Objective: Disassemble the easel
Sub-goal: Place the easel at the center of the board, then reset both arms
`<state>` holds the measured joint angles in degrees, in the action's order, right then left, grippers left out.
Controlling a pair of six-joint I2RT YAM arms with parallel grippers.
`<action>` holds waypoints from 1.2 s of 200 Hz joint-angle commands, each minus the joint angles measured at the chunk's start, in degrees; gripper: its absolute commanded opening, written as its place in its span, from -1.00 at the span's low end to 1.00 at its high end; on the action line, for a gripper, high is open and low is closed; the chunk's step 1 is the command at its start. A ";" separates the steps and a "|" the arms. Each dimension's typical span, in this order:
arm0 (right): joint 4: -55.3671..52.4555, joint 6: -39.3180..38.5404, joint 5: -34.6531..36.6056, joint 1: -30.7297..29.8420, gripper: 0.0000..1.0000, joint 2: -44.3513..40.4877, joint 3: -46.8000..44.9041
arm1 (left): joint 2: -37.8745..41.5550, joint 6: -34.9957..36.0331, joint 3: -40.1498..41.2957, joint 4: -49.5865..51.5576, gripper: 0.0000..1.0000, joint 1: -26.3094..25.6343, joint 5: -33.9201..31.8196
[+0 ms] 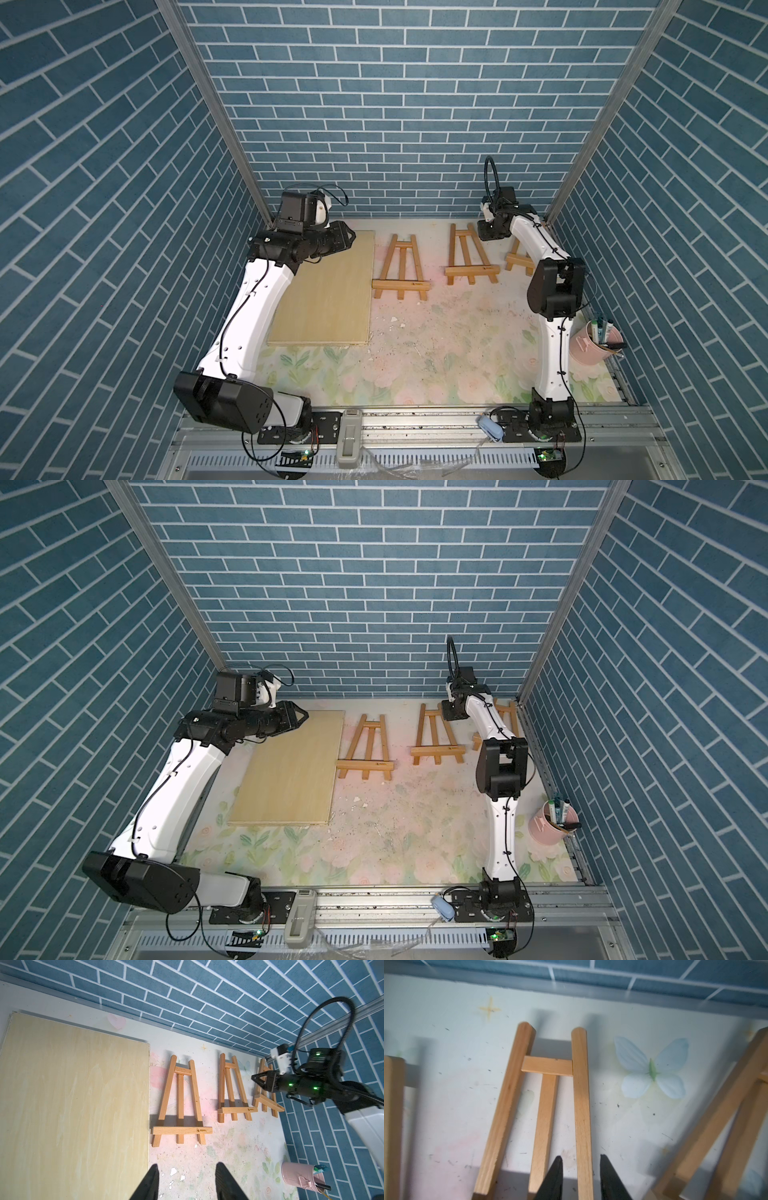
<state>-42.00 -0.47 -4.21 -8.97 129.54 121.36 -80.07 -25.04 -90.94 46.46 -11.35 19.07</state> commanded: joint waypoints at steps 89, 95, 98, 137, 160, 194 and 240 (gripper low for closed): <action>15.90 3.60 3.86 0.34 -0.20 -51.50 -42.36 | 2.33 9.64 0.97 -6.00 -0.01 1.86 -4.00; 15.66 4.06 5.67 0.40 -0.15 -53.78 -44.68 | 2.49 10.09 1.24 -6.43 0.02 1.86 -4.29; 15.54 4.32 6.60 0.44 -0.09 -54.76 -45.70 | 2.60 10.36 1.39 -6.67 0.03 1.86 -4.52; 10.49 8.38 13.32 2.29 0.02 -63.84 -56.85 | 5.30 13.90 6.47 -11.80 0.99 2.21 -6.39; 10.77 10.15 13.95 3.14 0.01 -67.29 -61.48 | 7.10 16.88 12.58 -16.26 0.99 2.35 -9.17; 11.91 11.69 14.57 3.90 0.02 -69.13 -64.77 | 13.05 21.61 31.96 -33.87 0.99 2.39 -19.03; 12.85 13.30 13.77 4.34 0.02 -67.62 -65.59 | 17.16 23.47 62.71 -70.22 0.99 6.91 -28.45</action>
<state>-30.39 10.28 8.84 -5.02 61.52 56.05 -63.53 -2.31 -37.93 0.60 -7.84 -3.62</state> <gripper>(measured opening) 0.511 0.994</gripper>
